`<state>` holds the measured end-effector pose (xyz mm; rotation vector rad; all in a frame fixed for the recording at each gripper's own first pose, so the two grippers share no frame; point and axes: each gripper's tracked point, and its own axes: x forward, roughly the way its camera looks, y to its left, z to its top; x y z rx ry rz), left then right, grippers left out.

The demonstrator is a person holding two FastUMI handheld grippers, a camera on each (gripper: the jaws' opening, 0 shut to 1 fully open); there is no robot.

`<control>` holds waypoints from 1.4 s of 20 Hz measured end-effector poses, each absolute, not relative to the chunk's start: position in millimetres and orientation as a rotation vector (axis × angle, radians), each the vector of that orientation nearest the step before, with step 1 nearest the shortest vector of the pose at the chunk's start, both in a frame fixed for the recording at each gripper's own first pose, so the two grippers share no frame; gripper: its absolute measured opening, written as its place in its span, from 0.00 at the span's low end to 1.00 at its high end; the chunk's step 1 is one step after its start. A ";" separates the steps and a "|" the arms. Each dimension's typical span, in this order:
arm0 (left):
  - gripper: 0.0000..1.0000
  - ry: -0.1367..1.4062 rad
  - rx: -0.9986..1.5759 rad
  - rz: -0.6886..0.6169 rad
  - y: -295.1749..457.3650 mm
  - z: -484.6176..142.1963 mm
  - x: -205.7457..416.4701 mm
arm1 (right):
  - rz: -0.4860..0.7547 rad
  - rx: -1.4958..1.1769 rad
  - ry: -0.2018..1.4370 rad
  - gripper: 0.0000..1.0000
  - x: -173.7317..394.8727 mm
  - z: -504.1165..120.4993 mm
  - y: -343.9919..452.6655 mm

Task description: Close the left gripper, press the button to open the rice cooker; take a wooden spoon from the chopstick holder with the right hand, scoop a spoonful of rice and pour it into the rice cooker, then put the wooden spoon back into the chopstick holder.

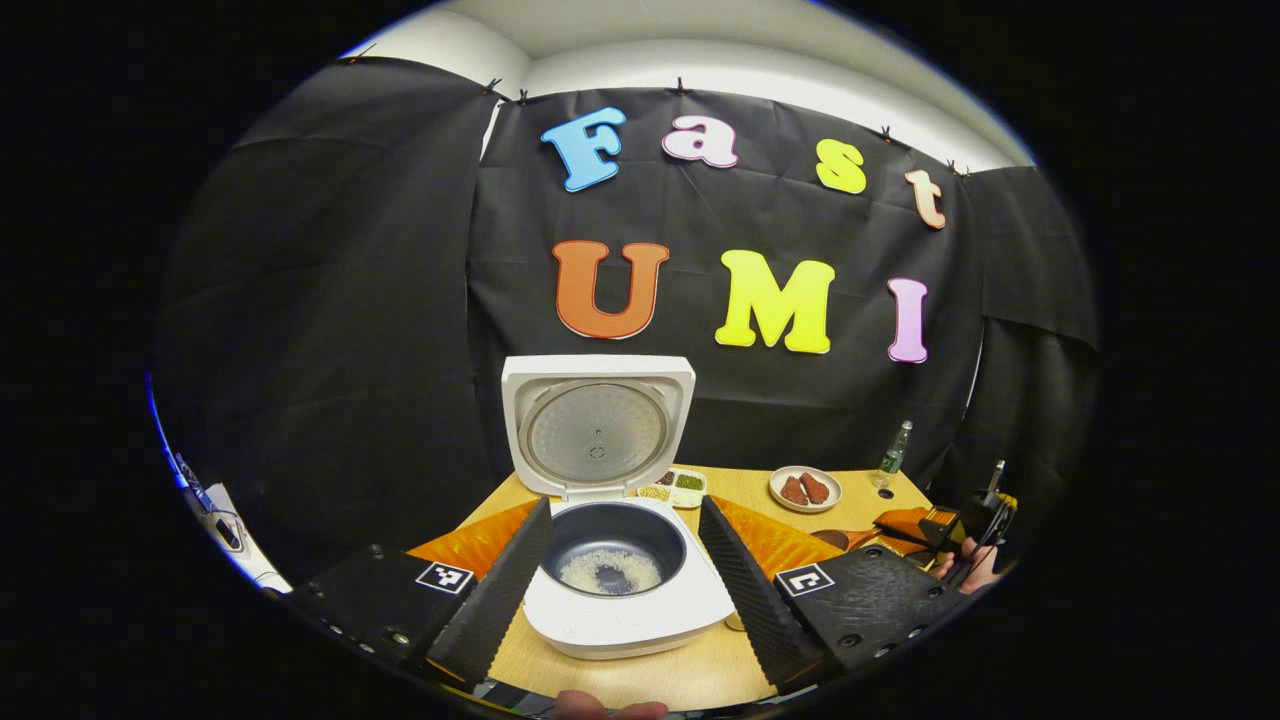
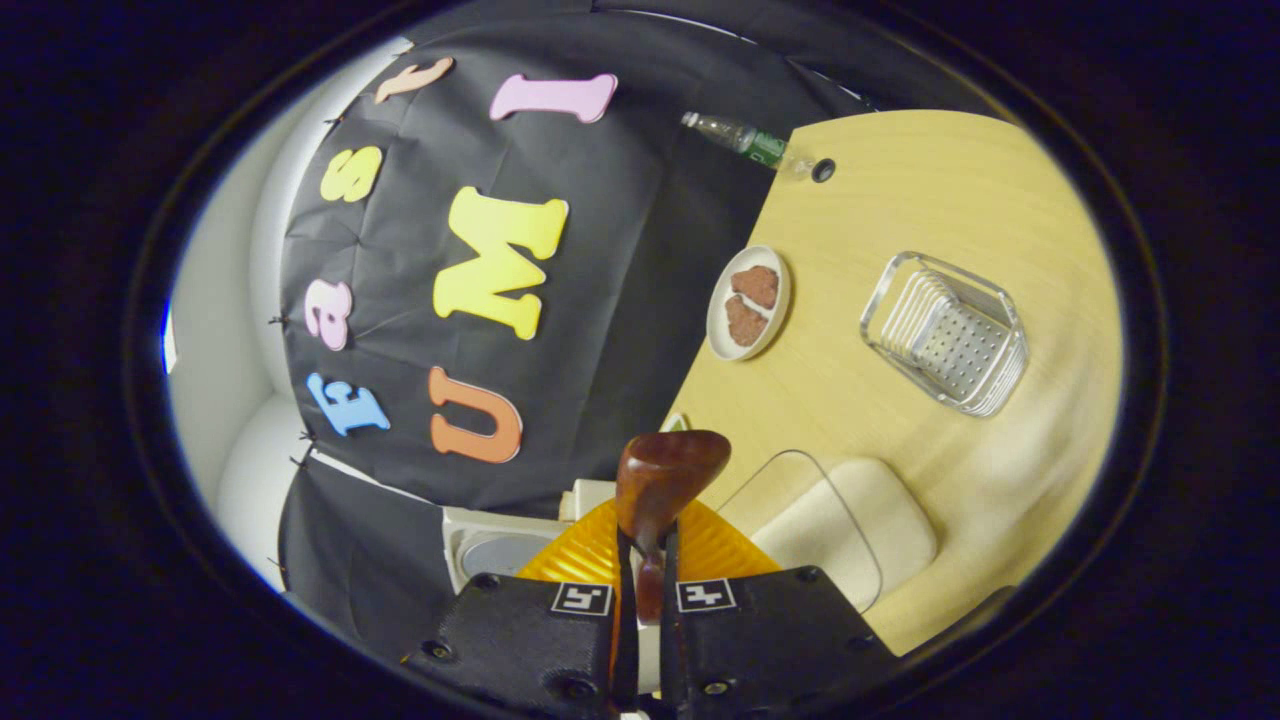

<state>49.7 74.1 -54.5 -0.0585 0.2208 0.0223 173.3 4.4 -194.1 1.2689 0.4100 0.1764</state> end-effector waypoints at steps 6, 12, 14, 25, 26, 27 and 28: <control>0.94 0.176 -0.044 0.060 108.8 -50.5 36.3 | 0.357 1.259 0.401 0.10 197.8 -115.0 87.9; 0.94 0.128 -0.053 0.100 148.6 -49.0 16.1 | 0.450 1.060 0.458 0.12 226.1 -99.2 186.5; 0.94 0.127 -0.063 0.117 158.2 -53.5 10.2 | 0.458 1.005 0.485 0.12 233.7 -106.3 208.4; 0.94 0.157 -0.082 0.193 192.7 -74.9 -16.3 | 0.469 0.396 0.483 0.11 247.9 -137.7 272.0; 0.94 0.159 -0.084 0.199 194.3 -77.4 -17.1 | 0.478 0.353 0.475 0.10 246.6 -136.7 278.6; 0.94 0.160 -0.087 0.204 195.5 -78.0 -19.2 | 0.484 0.316 0.468 0.10 246.9 -136.4 283.3; 0.94 0.161 -0.091 0.209 197.2 -77.9 -19.7 | 0.489 0.280 0.462 0.10 246.9 -137.1 286.7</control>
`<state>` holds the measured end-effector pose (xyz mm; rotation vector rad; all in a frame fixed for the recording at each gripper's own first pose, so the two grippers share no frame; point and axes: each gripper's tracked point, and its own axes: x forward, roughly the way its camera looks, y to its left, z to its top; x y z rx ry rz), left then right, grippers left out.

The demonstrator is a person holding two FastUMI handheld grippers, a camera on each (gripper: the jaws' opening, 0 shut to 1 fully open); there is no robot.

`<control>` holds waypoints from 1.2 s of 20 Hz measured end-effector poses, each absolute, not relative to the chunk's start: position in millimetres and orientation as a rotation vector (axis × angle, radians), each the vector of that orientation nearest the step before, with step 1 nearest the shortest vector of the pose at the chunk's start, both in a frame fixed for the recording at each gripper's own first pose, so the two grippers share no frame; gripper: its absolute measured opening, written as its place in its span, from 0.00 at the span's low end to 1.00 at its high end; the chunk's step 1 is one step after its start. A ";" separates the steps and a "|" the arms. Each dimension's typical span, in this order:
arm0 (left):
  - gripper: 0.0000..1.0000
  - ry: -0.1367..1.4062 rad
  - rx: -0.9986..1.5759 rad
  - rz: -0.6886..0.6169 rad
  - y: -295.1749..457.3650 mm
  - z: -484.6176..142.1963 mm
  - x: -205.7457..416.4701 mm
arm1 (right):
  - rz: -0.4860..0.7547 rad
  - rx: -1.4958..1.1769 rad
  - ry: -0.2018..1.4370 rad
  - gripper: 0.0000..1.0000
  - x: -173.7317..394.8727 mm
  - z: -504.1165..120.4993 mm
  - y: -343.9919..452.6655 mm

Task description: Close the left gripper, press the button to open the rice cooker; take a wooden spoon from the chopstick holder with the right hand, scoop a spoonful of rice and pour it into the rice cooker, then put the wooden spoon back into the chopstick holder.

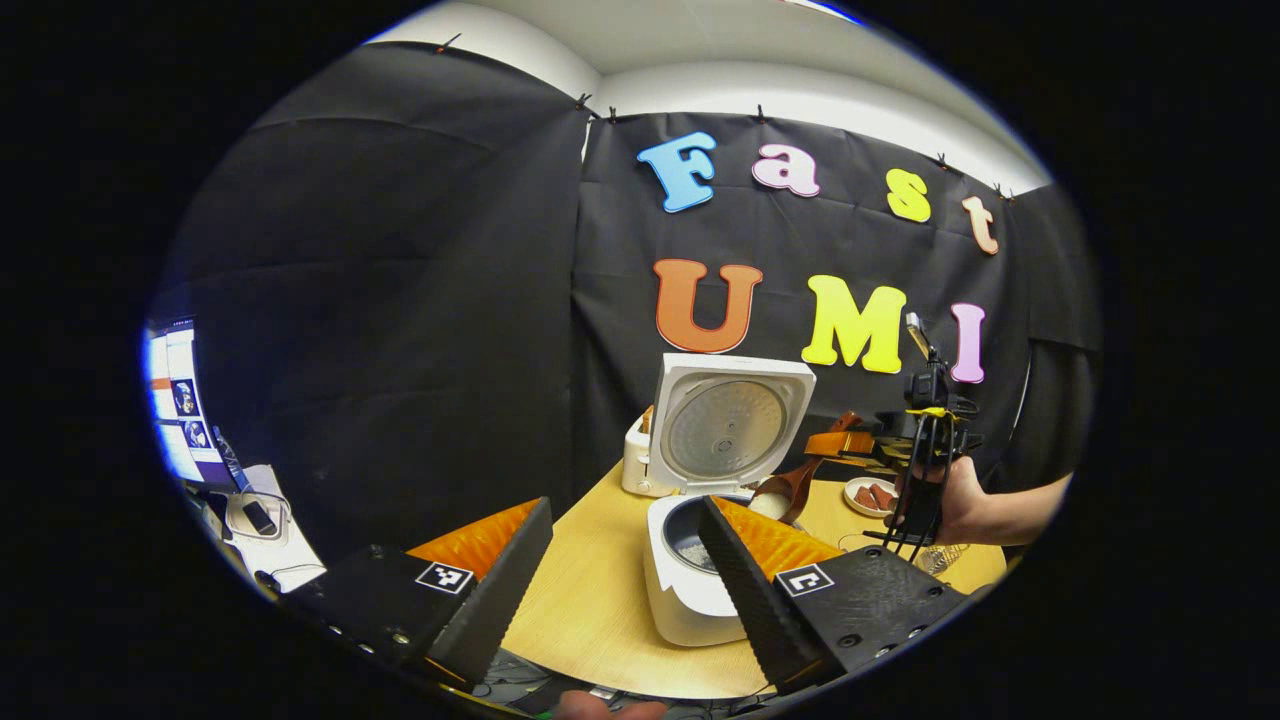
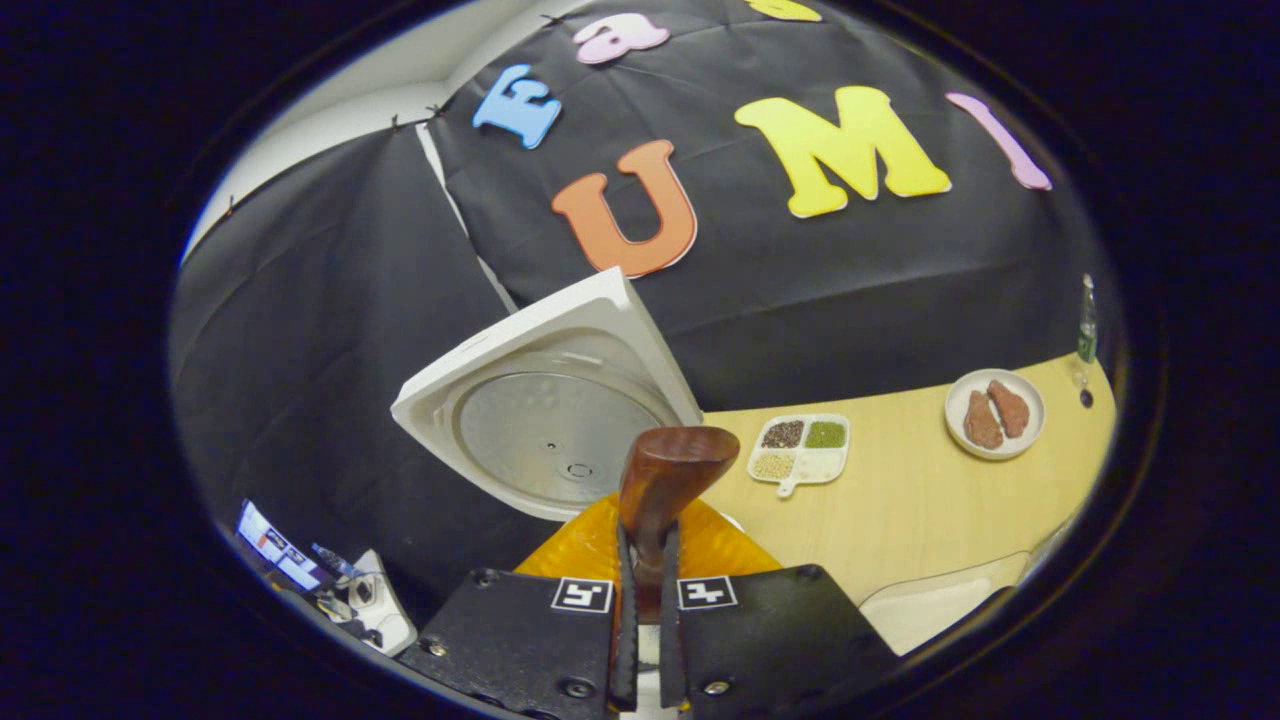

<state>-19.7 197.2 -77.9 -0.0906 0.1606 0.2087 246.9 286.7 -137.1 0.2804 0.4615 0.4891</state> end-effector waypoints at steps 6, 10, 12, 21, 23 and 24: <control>0.94 0.162 -0.098 0.225 203.0 -79.7 -22.4 | 0.514 0.107 0.413 0.10 241.4 -132.2 298.8; 0.94 0.158 -0.107 0.227 203.2 -79.1 -22.4 | 0.547 -0.023 0.358 0.10 233.8 -124.6 312.4; 0.94 0.159 -0.107 0.230 204.5 -80.5 -22.4 | 0.563 -0.092 0.336 0.10 228.3 -121.2 318.8; 0.94 0.152 -0.115 0.216 196.8 -84.1 -23.3 | 0.650 -0.410 0.157 0.10 208.0 -107.7 350.7; 0.94 0.146 -0.108 0.204 193.0 -84.2 -21.1 | 0.676 -0.464 0.125 0.11 200.9 -107.8 356.9; 0.94 0.144 -0.106 0.199 192.4 -84.5 -20.8 | 0.684 -0.490 0.109 0.10 197.7 -107.4 358.1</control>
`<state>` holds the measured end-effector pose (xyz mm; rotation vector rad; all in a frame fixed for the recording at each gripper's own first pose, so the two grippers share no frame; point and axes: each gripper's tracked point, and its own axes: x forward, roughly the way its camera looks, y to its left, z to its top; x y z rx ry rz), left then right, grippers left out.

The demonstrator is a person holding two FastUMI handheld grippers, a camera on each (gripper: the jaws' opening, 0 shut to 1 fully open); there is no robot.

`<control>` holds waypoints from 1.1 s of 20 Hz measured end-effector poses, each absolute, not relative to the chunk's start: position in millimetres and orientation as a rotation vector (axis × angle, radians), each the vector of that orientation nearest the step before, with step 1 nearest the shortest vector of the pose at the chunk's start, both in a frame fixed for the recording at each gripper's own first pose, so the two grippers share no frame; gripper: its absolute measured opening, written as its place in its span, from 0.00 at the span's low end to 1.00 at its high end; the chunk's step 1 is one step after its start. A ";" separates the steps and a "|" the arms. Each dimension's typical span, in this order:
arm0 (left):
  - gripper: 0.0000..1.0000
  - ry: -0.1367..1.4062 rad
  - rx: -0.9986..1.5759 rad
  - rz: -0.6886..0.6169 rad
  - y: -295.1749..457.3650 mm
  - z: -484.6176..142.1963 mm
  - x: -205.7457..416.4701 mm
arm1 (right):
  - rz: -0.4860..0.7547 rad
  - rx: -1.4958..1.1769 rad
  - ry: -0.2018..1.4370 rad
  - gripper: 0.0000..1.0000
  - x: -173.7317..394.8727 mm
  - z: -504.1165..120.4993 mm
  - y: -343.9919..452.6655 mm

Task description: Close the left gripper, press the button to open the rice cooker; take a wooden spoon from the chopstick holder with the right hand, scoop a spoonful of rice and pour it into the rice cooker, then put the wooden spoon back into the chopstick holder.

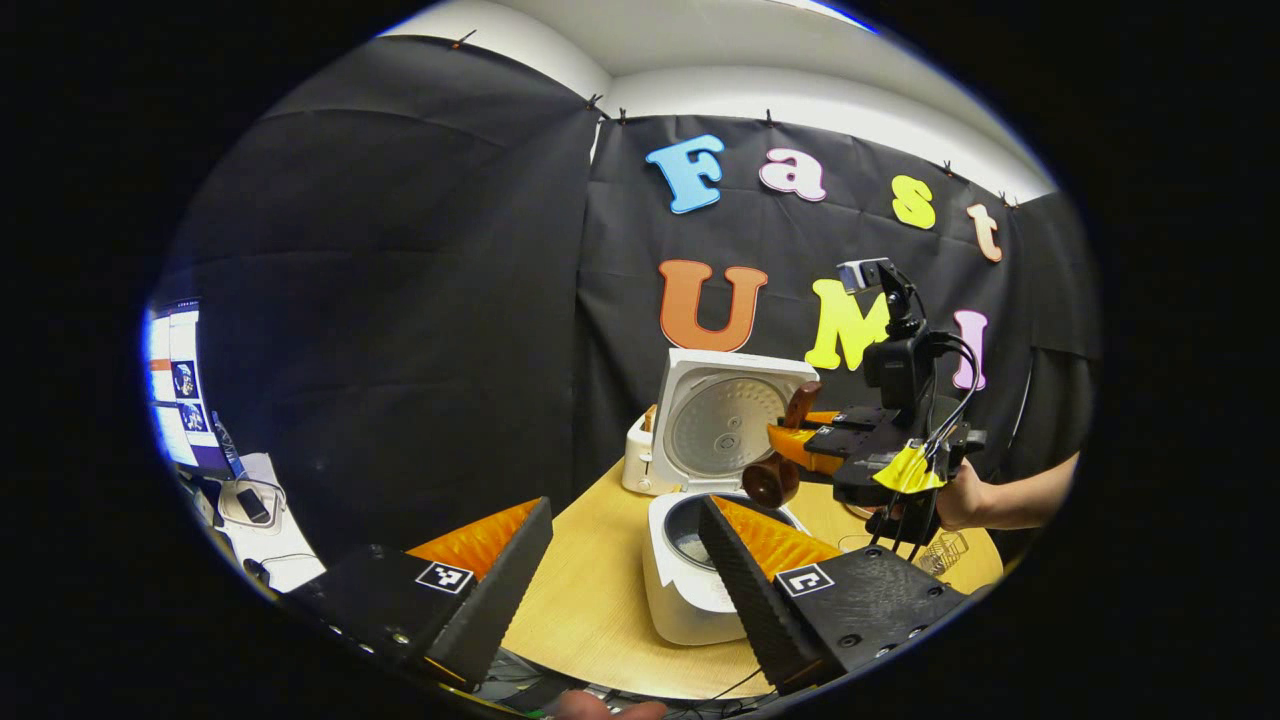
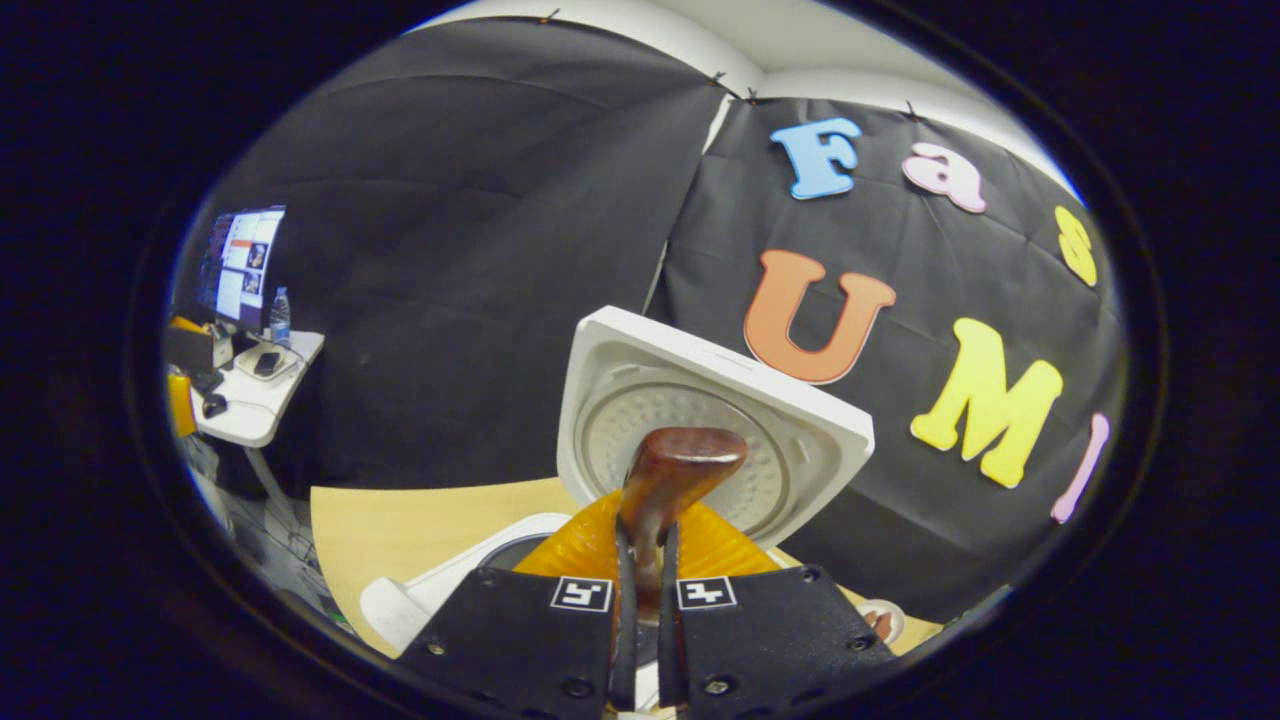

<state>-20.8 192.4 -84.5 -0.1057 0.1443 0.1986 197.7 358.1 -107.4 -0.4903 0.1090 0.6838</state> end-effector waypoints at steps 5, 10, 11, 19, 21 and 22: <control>0.94 0.134 -0.105 0.188 184.4 -82.6 -15.7 | 0.682 -0.489 0.101 0.11 195.6 -108.7 355.8; 0.94 0.126 -0.042 0.091 154.1 -79.9 -10.2 | 0.657 -0.291 0.155 0.10 199.1 -93.4 337.5; 0.94 0.119 -0.028 0.077 151.5 -75.9 -7.5 | 0.649 -0.252 0.160 0.10 197.2 -88.0 331.2; 0.94 0.079 -0.018 -0.021 97.3 -50.6 13.8 | 0.538 0.285 0.270 0.10 183.0 -42.4 220.6; 0.94 0.066 0.007 -0.068 79.5 -46.4 22.1 | 0.481 0.396 0.288 0.11 173.4 -35.8 177.7; 0.94 0.062 0.017 -0.095 69.7 -44.5 25.8 | 0.447 0.440 0.286 0.10 170.0 -33.6 154.9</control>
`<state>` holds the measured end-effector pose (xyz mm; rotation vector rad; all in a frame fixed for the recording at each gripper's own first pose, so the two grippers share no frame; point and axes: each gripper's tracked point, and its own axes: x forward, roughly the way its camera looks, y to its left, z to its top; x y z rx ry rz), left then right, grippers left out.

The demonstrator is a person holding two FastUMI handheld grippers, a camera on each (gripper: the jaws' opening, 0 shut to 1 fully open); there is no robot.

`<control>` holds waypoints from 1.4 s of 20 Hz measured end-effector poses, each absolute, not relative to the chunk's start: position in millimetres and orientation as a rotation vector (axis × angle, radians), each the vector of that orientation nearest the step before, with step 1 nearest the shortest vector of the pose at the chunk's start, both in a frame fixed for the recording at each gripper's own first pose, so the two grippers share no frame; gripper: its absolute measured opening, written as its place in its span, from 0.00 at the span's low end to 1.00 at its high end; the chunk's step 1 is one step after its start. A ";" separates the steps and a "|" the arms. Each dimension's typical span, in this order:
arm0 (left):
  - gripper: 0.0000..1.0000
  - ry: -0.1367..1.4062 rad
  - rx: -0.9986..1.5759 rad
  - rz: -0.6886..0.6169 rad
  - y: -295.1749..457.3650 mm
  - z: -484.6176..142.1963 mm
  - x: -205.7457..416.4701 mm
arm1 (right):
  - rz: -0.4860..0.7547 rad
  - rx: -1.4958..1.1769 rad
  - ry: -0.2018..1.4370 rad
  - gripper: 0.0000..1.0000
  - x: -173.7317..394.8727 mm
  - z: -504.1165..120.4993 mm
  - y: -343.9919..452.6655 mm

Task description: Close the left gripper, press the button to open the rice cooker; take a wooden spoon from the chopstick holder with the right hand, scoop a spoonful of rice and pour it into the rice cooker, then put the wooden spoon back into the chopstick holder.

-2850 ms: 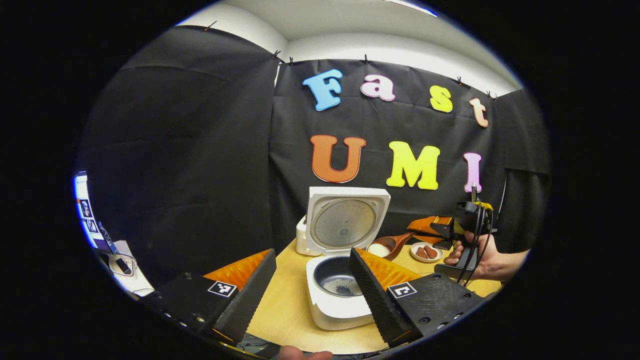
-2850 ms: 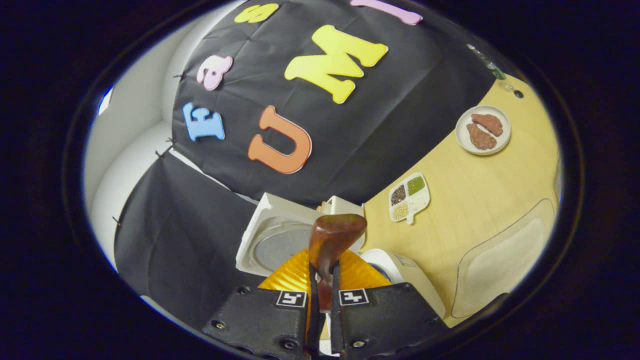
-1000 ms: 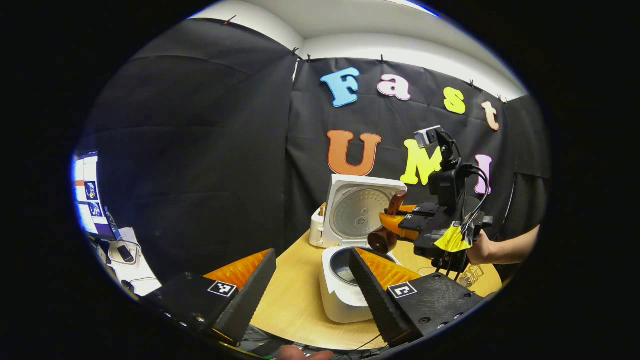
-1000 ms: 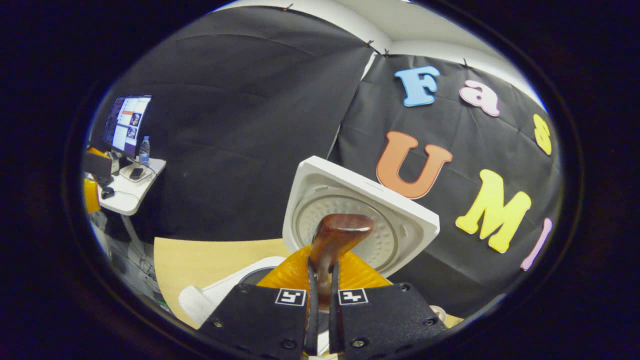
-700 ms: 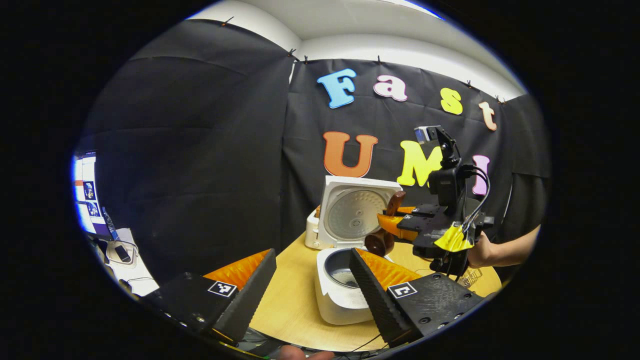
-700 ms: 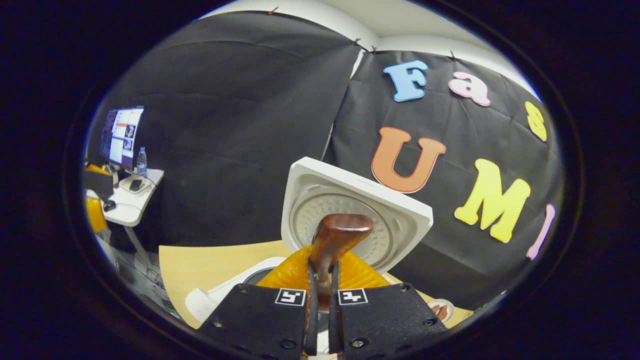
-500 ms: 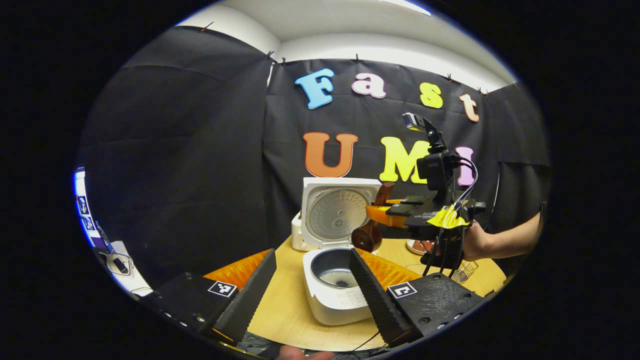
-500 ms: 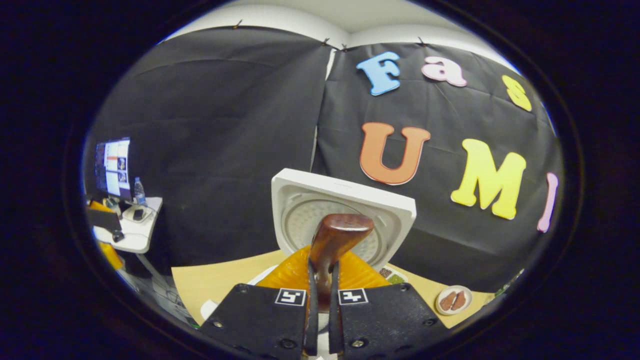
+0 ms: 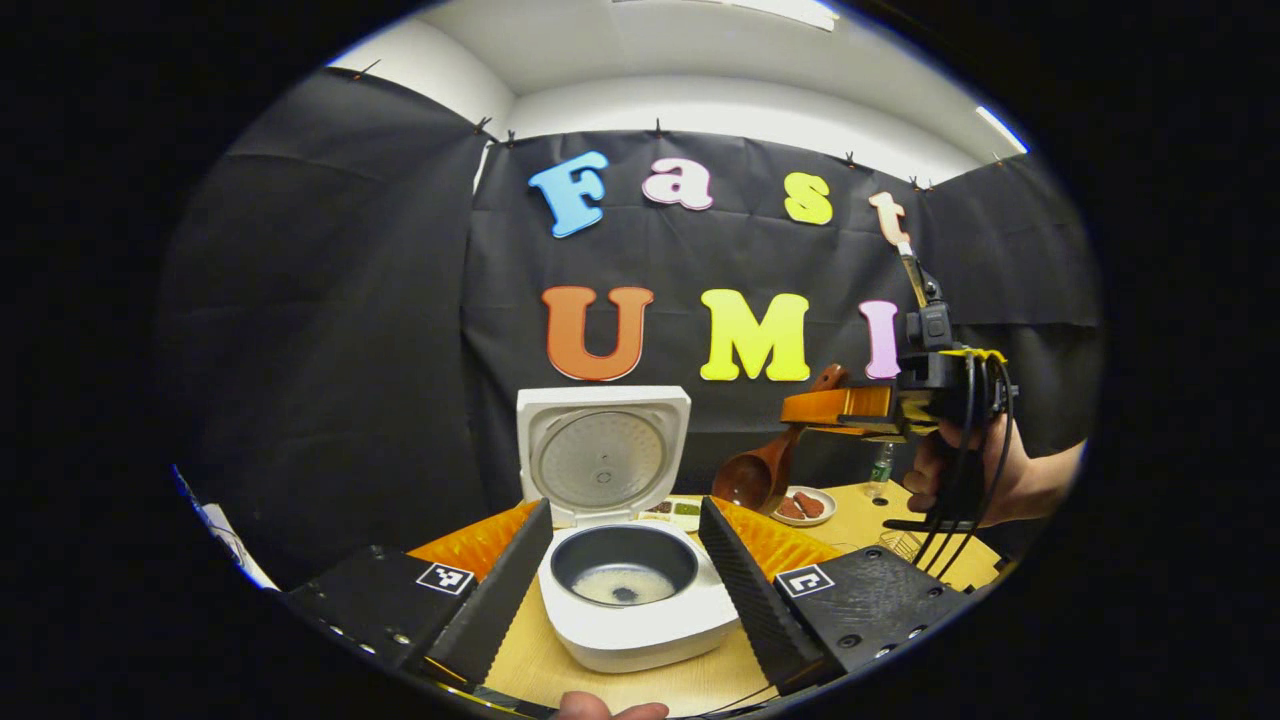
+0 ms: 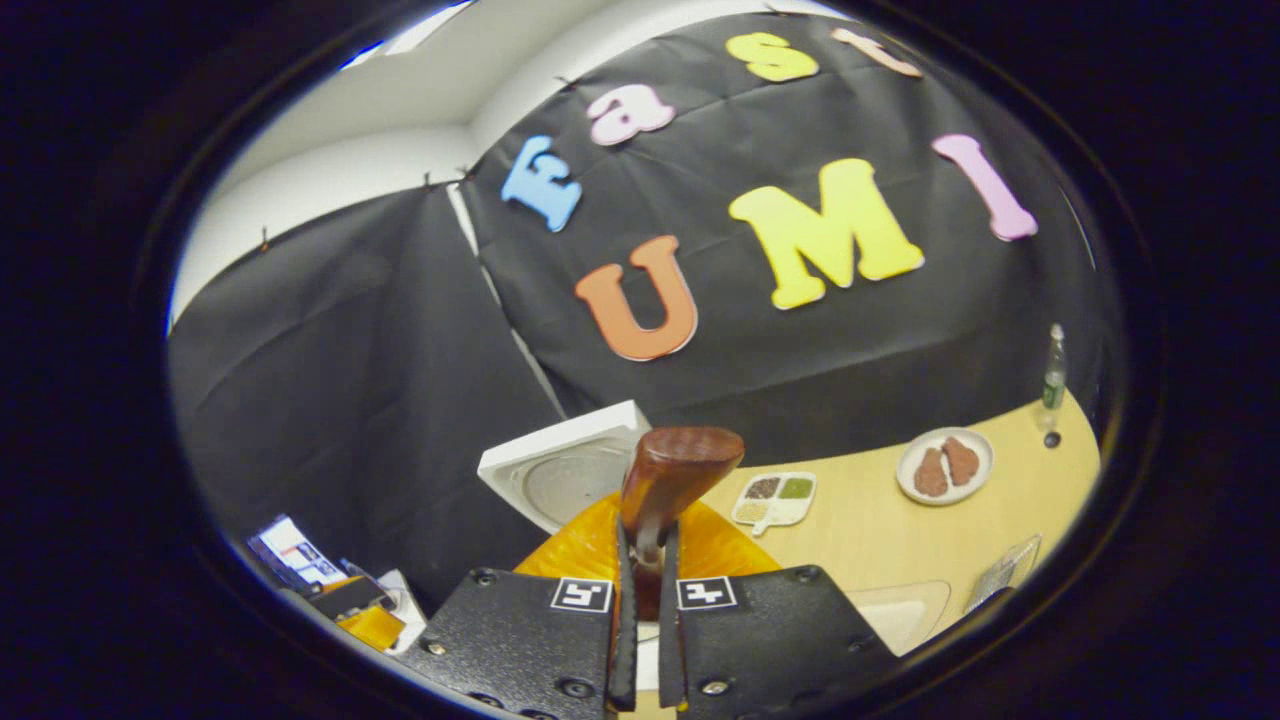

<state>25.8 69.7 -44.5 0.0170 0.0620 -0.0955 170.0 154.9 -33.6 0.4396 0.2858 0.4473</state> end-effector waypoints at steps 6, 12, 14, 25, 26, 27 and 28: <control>0.94 0.078 0.016 -0.220 -3.4 -53.2 48.7 | 0.206 0.570 0.238 0.12 150.9 -44.3 10.4; 0.94 0.108 -0.009 -0.234 -44.1 -55.0 70.4 | -0.010 0.603 0.252 0.10 131.5 -93.2 -109.9; 0.94 0.118 -0.020 -0.226 -53.2 -54.5 74.9 | -0.062 0.611 0.273 0.12 133.7 -113.8 -136.3; 0.94 0.169 0.037 -0.156 -69.8 -46.6 92.2 | -0.114 0.522 0.435 0.10 177.2 -238.5 -198.4; 0.94 0.176 0.033 -0.157 -73.8 -46.3 92.3 | -0.101 0.530 0.441 0.10 180.1 -245.5 -198.4; 0.94 0.185 0.032 -0.154 -76.3 -47.1 93.7 | -0.093 0.537 0.449 0.10 184.1 -252.0 -196.3; 0.94 0.194 0.035 -0.152 -78.8 -48.2 94.7 | -0.086 0.541 0.455 0.10 187.6 -258.7 -195.7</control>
